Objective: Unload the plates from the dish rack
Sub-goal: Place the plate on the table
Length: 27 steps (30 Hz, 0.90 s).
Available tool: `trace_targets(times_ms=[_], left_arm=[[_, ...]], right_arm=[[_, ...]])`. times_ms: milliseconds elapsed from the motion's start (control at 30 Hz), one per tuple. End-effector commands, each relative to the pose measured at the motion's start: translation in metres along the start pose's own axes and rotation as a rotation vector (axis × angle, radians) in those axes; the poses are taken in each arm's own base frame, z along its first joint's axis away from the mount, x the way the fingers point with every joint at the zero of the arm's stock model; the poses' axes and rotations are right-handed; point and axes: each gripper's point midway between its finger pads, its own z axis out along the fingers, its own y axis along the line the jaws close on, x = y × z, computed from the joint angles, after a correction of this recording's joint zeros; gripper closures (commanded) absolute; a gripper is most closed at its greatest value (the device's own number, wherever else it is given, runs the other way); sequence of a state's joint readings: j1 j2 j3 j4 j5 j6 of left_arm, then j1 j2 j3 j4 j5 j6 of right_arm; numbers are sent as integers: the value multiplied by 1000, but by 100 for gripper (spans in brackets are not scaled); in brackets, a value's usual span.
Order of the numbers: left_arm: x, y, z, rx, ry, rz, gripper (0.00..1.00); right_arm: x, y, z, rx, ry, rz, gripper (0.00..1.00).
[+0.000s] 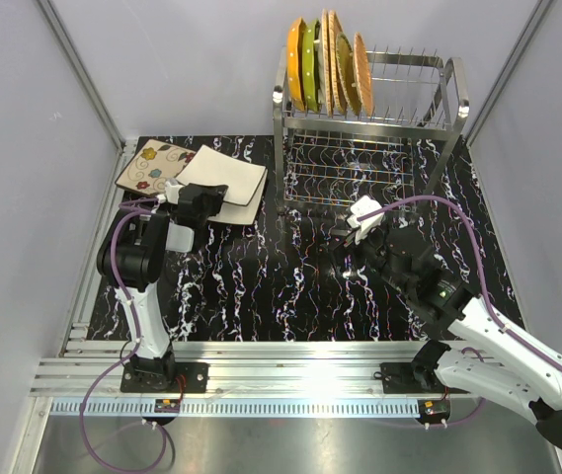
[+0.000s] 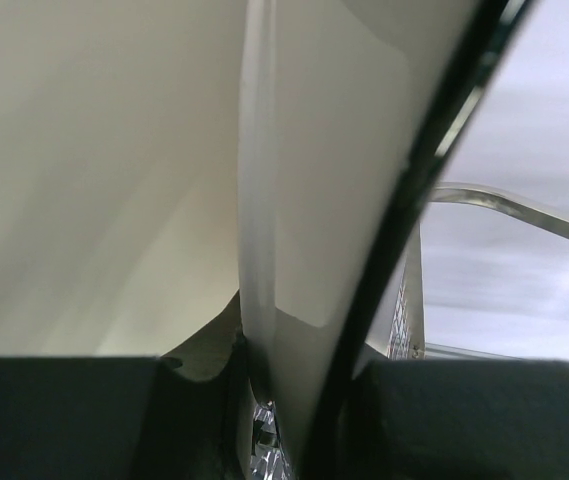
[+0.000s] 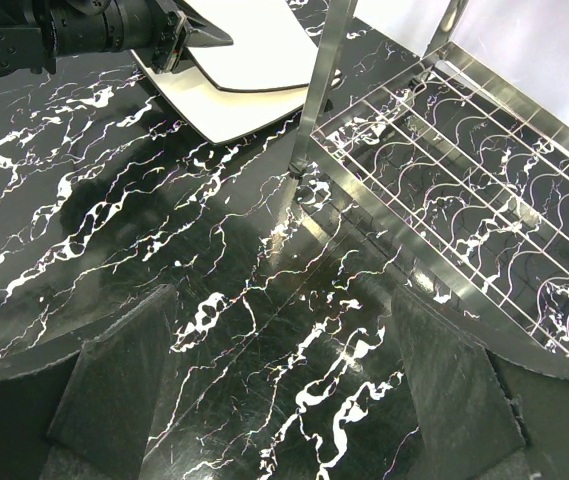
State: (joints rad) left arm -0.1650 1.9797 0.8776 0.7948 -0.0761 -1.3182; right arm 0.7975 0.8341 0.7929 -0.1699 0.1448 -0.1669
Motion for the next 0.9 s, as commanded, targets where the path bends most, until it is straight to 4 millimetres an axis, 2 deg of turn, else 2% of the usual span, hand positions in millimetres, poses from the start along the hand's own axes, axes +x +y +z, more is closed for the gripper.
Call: trace_targets(times_ms=[0, 867], left_arm=[[-21, -83, -2, 260, -78, -20, 80], [5, -43, -10, 104, 47, 16, 38]], right_arm=[[-18, -5, -3, 13, -63, 29, 6], [-18, -4, -4, 9, -70, 43, 6]])
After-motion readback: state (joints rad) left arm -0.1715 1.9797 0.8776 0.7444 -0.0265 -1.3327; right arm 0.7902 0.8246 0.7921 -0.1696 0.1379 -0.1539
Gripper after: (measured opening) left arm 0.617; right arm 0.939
